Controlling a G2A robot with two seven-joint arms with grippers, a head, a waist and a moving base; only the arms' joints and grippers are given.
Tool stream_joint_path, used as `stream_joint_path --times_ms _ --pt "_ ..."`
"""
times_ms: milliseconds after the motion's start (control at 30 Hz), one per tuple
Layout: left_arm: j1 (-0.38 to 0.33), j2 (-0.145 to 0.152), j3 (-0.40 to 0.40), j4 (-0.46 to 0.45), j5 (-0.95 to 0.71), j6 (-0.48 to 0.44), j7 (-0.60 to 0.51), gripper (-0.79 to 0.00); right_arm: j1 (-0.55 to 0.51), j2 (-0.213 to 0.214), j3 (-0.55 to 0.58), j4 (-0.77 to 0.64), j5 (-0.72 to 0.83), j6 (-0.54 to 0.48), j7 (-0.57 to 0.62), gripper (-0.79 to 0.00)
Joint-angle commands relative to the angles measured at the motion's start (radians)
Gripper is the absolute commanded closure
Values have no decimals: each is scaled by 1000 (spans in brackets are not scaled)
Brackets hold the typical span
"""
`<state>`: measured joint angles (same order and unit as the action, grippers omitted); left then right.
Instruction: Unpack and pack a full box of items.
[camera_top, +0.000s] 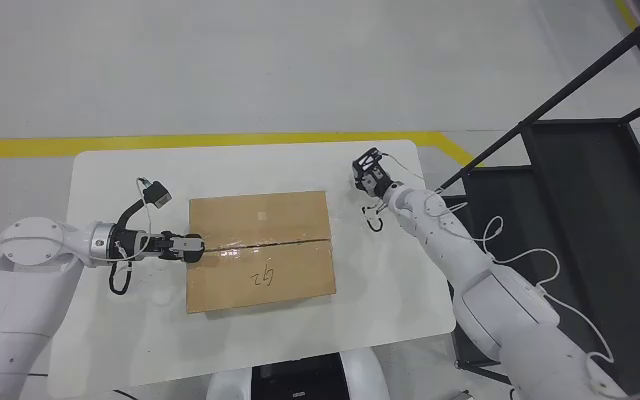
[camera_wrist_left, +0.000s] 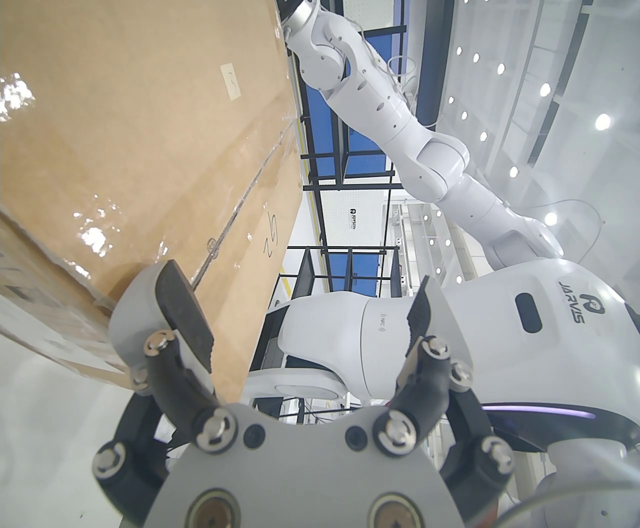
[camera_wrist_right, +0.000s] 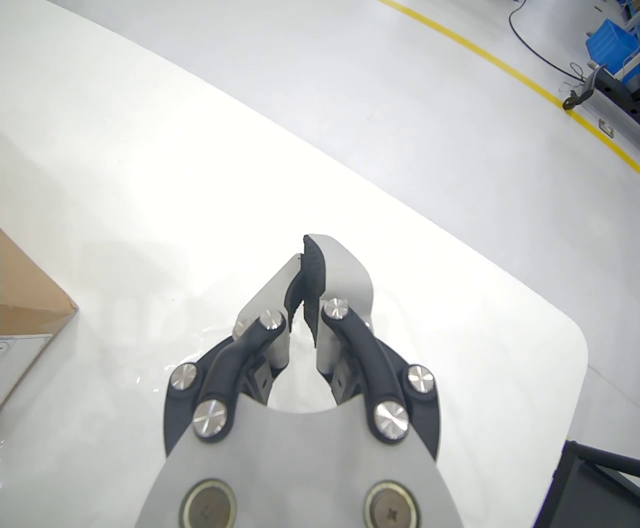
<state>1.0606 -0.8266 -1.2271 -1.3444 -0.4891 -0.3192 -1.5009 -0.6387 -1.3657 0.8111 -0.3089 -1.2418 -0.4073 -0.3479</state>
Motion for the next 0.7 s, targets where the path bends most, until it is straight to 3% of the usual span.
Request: stream_joint_path --times_ms 0,333,667 --pt "0 0 0 0 0 0 0 -785 4 1 -1 18 -7 -11 5 -785" --pt "0 0 0 0 0 0 0 -785 5 -6 -2 34 -10 -18 19 -785" --pt "0 0 0 0 0 0 0 -785 8 -26 -7 49 -6 6 49 -628"
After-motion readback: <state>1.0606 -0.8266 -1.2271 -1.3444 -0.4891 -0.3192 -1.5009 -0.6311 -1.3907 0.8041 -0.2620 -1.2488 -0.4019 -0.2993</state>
